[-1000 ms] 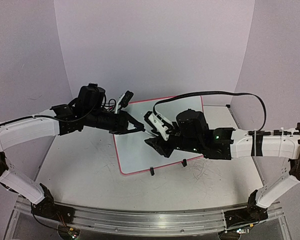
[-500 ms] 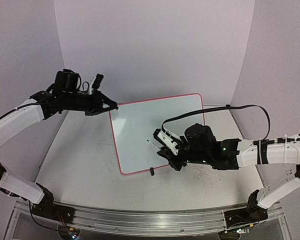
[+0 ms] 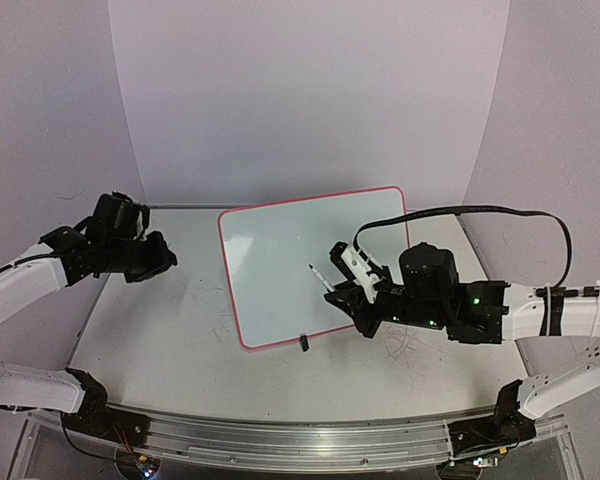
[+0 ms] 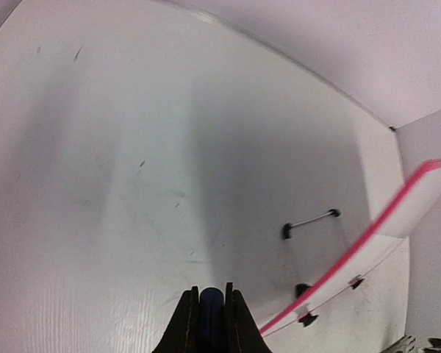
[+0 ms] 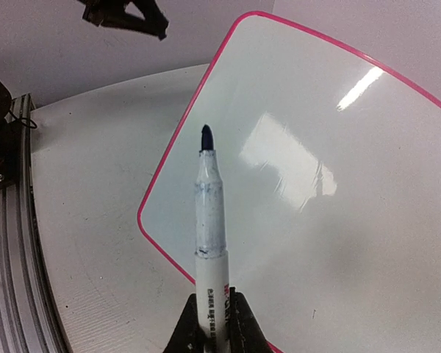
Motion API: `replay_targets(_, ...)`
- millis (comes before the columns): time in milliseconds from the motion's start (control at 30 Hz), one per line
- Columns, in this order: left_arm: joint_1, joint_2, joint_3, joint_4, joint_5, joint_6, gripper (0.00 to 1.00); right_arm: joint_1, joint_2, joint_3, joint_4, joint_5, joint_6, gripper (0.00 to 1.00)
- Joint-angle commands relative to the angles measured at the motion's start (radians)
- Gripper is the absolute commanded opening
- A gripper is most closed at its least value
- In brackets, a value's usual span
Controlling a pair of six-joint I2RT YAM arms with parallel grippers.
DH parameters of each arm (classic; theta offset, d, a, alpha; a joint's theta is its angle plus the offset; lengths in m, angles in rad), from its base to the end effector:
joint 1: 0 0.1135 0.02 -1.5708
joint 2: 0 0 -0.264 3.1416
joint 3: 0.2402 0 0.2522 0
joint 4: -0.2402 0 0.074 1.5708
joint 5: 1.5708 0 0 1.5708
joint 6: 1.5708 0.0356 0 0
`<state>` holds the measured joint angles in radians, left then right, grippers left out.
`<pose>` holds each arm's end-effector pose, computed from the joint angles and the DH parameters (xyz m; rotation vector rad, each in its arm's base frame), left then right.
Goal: Write a sentence on the whiteboard
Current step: Place the pen cap at the center of the board.
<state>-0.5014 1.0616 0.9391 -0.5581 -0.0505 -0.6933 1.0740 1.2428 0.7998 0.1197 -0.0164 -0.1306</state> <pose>0.1998 -0.1075 0.3047 -0.2497 2.3030 -0.5731 0.1358 0.2516 0.2778 -1.1132 1.5990 0.6513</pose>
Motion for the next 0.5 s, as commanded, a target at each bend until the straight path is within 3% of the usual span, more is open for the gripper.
replay_targets(0,-0.001,0.063,-0.086,0.039,-0.026,-0.079,0.00,0.003,0.012,0.025,0.040,-0.013,0.024,0.00)
replay_targets(233,0.007,0.303,-0.047,0.042,0.030,0.038,0.00,0.003,0.021,0.029,0.047,-0.047,0.055,0.00)
replay_targets(467,0.007,0.463,-0.011,-0.001,-0.100,0.123,0.00,0.003,0.020,0.007,0.052,-0.059,0.073,0.00)
